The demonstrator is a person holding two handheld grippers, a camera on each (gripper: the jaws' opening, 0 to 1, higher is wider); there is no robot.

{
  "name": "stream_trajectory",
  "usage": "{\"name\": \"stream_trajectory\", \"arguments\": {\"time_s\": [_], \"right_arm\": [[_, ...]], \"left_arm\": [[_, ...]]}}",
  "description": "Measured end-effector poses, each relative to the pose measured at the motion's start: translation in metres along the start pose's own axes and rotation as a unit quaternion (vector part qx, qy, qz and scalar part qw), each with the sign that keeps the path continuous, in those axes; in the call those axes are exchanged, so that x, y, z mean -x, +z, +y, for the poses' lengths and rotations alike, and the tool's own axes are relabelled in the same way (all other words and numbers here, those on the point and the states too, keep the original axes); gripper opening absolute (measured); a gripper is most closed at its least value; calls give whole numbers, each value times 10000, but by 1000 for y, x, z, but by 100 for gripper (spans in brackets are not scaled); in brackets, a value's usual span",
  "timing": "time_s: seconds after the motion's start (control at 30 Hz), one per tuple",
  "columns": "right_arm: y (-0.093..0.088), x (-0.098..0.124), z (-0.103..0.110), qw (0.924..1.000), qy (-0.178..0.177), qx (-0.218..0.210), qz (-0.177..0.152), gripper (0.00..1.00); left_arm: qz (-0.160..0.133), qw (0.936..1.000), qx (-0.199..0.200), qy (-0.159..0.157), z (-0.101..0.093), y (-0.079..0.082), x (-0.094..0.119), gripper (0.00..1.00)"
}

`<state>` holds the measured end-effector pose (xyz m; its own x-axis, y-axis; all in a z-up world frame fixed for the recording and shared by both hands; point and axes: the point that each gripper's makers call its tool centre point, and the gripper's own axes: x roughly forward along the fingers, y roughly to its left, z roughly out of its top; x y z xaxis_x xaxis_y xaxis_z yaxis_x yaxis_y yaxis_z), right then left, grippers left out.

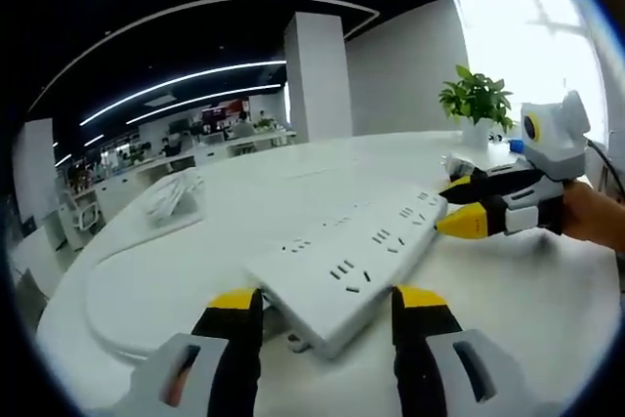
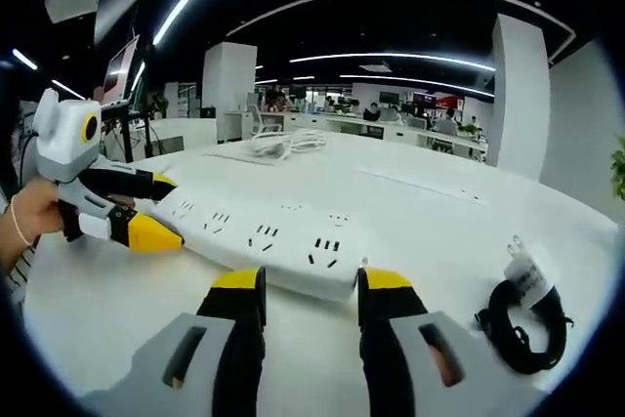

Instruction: Straighten the power strip on the desk, plug the charger into it

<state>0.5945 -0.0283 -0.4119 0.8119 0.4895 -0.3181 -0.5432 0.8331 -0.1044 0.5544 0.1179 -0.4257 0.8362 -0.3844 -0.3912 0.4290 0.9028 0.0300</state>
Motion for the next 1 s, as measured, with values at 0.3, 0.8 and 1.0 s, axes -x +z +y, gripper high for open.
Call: {"name": "stream_trajectory", "arguments": {"time_s": [0.3,0.8,1.0], "right_arm": [[-4,7,4,9998,-199,-18,86,36],[-12,15,4,9979,-539,153,322,34],[-13,16,1,9974,-624,89,358,33]], "left_arm": [[59,9999,-116,-90,2,0,-4,53],[109,9993,-236,-283,-4,0,-7,53],[130,9990,-273,-336,2,4,-13,53]]}}
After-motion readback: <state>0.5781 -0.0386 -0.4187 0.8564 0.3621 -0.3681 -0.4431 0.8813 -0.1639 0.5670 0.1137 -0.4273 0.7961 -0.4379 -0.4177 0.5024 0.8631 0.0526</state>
